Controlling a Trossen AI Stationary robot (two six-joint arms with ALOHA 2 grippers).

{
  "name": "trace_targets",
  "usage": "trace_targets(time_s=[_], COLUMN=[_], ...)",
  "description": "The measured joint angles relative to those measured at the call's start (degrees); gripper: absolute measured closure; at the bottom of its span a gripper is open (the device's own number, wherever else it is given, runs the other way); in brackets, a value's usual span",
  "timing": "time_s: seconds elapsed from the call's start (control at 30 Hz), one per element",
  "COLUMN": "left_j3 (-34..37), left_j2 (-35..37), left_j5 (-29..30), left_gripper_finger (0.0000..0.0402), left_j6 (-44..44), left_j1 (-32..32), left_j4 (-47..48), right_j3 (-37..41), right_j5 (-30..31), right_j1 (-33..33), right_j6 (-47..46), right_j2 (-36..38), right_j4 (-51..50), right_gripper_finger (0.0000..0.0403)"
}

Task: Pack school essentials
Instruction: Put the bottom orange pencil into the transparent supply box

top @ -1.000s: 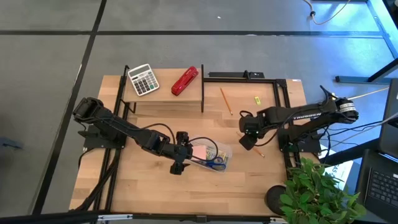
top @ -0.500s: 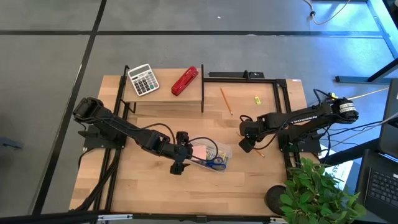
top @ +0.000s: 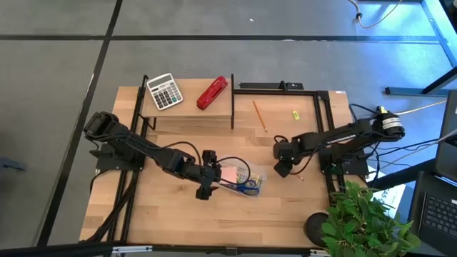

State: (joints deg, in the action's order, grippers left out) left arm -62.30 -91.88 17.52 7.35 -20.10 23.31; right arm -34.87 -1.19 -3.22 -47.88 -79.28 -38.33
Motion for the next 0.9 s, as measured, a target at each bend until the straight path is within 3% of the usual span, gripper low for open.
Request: trace_targets(time_s=[0.2, 0.63, 0.9], left_j3=[0.01, 0.02, 0.02], left_j2=[0.0, 0.0, 0.0], left_j5=[0.03, 0.07, 0.04], left_gripper_finger=[0.0008, 0.0008, 0.0008], left_j6=[0.0, 0.0, 0.0], left_j1=[0.0, 0.0, 0.0], left_j4=[0.01, 0.02, 0.04], right_j3=[-0.41, -0.23, -0.17], right_j5=[0.52, 0.34, 0.13], right_j1=[-0.02, 0.0, 0.0], right_j6=[0.43, 0.63, 0.57], right_j2=[-3.48, -3.82, -3.83], right_j4=[-0.21, 0.78, 1.27], right_gripper_finger=[0.022, 0.0356, 0.0382])
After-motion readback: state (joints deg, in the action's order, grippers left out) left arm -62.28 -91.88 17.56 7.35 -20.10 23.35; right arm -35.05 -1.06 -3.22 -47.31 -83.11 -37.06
